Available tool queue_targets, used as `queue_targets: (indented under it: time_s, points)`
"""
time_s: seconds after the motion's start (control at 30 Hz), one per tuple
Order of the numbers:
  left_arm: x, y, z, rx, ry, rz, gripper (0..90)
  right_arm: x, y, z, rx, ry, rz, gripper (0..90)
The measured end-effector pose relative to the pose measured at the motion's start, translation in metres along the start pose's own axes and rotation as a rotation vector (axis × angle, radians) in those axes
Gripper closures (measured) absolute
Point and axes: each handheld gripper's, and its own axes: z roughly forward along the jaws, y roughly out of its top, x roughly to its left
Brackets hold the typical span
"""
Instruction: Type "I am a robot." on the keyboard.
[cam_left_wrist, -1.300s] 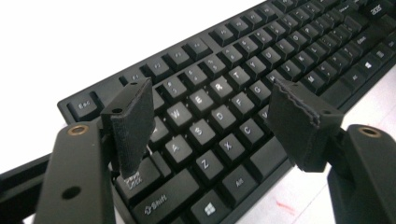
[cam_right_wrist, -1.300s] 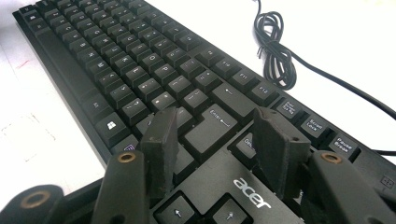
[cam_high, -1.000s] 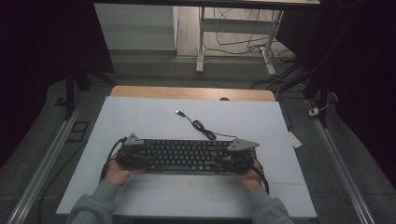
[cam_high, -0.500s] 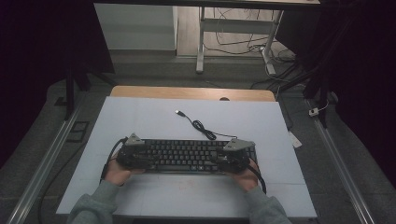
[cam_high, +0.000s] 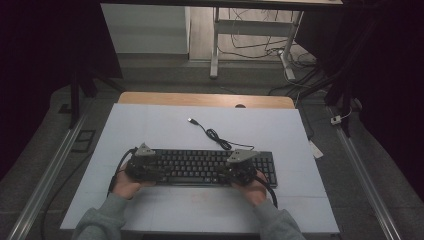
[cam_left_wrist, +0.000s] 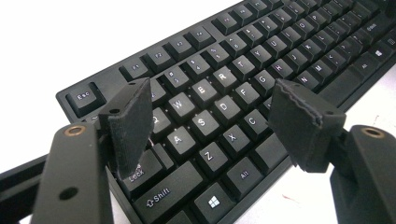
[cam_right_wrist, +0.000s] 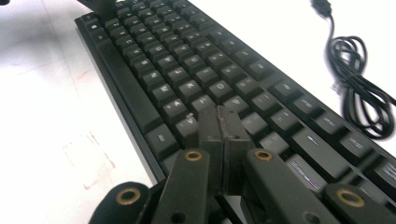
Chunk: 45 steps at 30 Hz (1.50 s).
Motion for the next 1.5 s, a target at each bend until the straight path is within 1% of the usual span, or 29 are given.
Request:
queue_targets:
  time_s: [0.23,0.3,0.43,0.8,0.93,1.03,1.1,1.13,1.17,1.23,1.3,1.37,1.5]
  points:
    - [0.0,0.0,0.001,0.003,0.0,0.0,30.8,0.008,0.007,0.015,0.014,0.011,-0.019,89.6]
    - [0.0,0.0,0.001,0.003,0.001,0.0,30.7,0.01,0.008,0.019,0.027,0.01,-0.031,89.6]
    - [0.0,-0.001,0.001,0.005,0.002,0.001,30.8,0.011,0.008,0.024,0.037,0.008,-0.03,89.6]
    - [0.0,-0.001,0.002,0.011,0.001,0.009,30.7,0.012,0.008,0.029,0.049,0.011,-0.026,89.6]
    - [-0.001,-0.001,0.002,0.015,0.002,0.013,30.7,0.013,0.007,0.032,0.064,0.008,-0.032,89.6]
    - [0.0,-0.001,0.002,0.014,0.003,0.012,30.6,0.013,0.007,0.033,0.065,0.007,-0.032,89.7]
    - [0.0,-0.001,0.002,0.014,0.003,0.011,30.6,0.013,0.006,0.034,0.084,-0.003,-0.038,89.8]
    - [0.0,-0.001,0.002,0.014,0.003,0.012,30.6,0.013,0.005,0.035,0.073,0.0,-0.029,89.7]
    - [0.0,-0.002,0.002,0.014,0.003,0.012,30.6,0.013,0.006,0.035,0.074,0.0,-0.027,89.7]
    - [0.0,-0.002,0.003,0.015,0.004,0.01,30.6,0.013,0.007,0.033,0.072,-0.004,-0.037,89.7]
    - [0.0,-0.001,0.002,0.015,0.004,0.012,30.6,0.013,0.007,0.031,0.048,-0.004,-0.034,89.7]
    - [-0.001,-0.001,0.001,0.01,0.003,0.012,30.6,0.012,0.008,0.026,0.029,-0.012,-0.035,89.7]
    - [0.0,-0.002,0.0,0.005,0.005,0.01,30.6,0.006,0.007,0.015,-0.007,-0.026,-0.022,89.3]
